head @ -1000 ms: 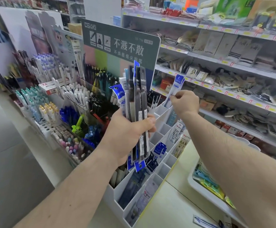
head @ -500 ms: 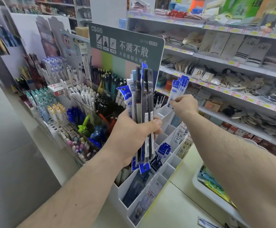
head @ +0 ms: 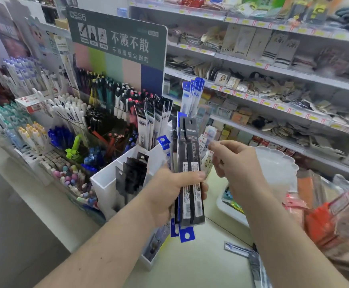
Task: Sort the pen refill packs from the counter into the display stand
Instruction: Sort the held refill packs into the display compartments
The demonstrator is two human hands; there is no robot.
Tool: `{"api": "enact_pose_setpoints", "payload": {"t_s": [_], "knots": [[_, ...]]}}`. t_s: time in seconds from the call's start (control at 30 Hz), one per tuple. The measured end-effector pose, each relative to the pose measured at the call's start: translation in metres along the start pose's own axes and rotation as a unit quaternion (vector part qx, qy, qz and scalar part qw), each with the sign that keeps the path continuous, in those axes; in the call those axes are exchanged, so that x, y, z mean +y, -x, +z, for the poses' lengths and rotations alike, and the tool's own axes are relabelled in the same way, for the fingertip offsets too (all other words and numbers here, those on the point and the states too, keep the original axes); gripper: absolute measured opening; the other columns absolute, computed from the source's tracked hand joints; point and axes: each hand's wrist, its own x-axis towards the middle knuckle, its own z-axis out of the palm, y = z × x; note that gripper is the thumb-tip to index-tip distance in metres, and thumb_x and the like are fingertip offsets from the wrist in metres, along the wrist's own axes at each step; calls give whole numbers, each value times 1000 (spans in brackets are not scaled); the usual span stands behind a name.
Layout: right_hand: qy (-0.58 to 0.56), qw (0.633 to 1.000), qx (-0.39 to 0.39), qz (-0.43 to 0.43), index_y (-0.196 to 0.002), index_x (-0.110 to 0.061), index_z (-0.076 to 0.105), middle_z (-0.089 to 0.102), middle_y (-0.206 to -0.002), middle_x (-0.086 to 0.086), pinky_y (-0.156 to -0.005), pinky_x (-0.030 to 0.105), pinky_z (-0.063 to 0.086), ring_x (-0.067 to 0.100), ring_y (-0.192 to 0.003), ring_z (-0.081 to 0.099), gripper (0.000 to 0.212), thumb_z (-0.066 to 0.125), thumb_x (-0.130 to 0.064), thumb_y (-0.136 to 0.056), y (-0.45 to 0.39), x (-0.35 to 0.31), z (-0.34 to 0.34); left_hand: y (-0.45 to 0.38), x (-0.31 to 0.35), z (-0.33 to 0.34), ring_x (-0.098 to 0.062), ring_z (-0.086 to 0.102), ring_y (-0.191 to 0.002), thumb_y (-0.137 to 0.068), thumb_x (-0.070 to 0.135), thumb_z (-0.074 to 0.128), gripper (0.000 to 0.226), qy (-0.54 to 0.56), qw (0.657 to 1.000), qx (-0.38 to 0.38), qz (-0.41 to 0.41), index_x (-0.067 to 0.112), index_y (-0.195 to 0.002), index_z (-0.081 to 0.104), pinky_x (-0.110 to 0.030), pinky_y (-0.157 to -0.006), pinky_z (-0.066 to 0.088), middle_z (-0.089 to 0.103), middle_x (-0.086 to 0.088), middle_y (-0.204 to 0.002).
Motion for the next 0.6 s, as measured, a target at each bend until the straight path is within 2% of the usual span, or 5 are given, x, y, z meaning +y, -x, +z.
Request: {"api": "enact_pose_setpoints", "payload": {"t_s": [0.1,0.27,0.43,0.53,0.6], "knots": [[25,997,-68,28,-84,-10,71,56,-59,-2,-45,18,35,5,-45,44,15,73,-25,-88,28,12,-10,-2,-20,0,-20,66,-65,-72,8,70,12,-9,999,-19,-29,16,-81,73,-36,-63,57,66,-6,-73],[47,993,-109,25,-86,-9,76,71,-80,19,-45,29,41,19,-62,59,4,73,-11,-87,44,33,-19,-1,-42,-1,-22,69,-72,-73,10,66,37,-43,997,-36,-59,10,-109,64,-38,-68,55,69,-8,-78],[38,997,-60,23,-83,-5,73,69,-68,4,-47,24,46,11,-54,60,8,69,-8,-90,50,44,-27,5,-48,-9,-29,72,-78,-74,6,55,32,-7,992,-28,-122,4,-103,69,-40,-67,59,72,-18,-89],[-48,998,-12,40,-81,-9,74,72,-82,16,-68,43,52,34,-70,63,6,73,-8,-87,49,52,-34,7,-52,-11,-37,72,-88,-84,2,57,29,-31,993,13,-111,5,-109,71,-52,-80,57,73,-22,-103],[-112,991,-30,64,-84,-9,73,68,-87,22,-76,53,47,36,-76,59,9,79,-12,-78,50,56,-37,9,-54,-12,-39,72,-93,-84,2,62,30,-49,993,33,-102,5,-113,69,-53,-82,56,73,-21,-105]]}}
